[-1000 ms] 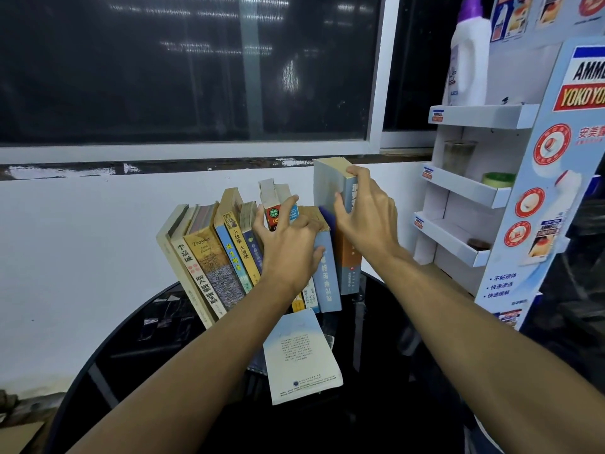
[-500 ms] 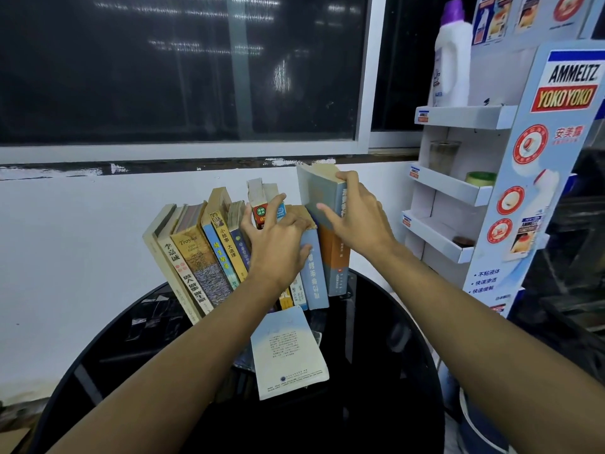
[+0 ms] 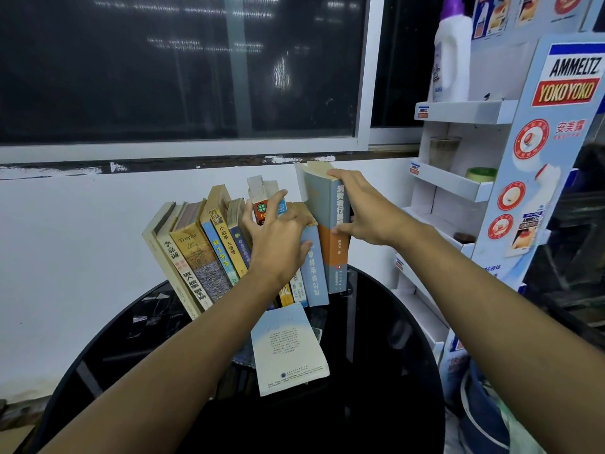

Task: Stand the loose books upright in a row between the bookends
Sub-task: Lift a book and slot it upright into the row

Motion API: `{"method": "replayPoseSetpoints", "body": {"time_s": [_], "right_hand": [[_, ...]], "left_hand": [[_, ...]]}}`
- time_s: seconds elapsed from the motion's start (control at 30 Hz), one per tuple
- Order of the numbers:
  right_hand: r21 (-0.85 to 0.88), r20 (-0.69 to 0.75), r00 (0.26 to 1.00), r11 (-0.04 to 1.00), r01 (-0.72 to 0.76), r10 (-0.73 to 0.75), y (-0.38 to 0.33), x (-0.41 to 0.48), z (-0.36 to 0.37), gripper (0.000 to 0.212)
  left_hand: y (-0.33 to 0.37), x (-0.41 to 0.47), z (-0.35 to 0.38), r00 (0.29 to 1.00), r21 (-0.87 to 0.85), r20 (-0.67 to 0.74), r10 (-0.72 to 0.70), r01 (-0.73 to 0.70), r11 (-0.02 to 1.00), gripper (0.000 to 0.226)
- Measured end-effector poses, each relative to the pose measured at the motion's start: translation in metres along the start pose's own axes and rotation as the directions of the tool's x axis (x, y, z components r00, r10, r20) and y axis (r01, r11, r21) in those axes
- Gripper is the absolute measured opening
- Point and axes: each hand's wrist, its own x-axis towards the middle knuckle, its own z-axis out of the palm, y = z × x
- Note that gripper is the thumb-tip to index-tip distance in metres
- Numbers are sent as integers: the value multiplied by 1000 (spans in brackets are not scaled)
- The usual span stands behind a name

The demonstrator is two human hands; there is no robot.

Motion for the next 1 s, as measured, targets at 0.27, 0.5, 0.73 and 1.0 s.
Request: {"method": "replayPoseSetpoints", "body": {"time_s": [0.27,0.5,0.73,1.0], "right_hand": [[-286,-100,993,958,31,-62,-12,0,3,99],[-275,-138,989,961,12,-52,-5,-9,18,101],[-341,-164,986,940,-17,-42,-4,-11,18,102],[-341,-177,983,940,-17,-47,-7,-10,24,99]], "left_hand": [[1,6,1,1000,-24,8,-4,4,1000,35],[2,8,3,1000,-34,5,-10,10,999,34],[5,10,4,1000,-31,-6,2,-2,1000,32],[5,9,4,1000,-40,-18,2,-3,999,32]]}}
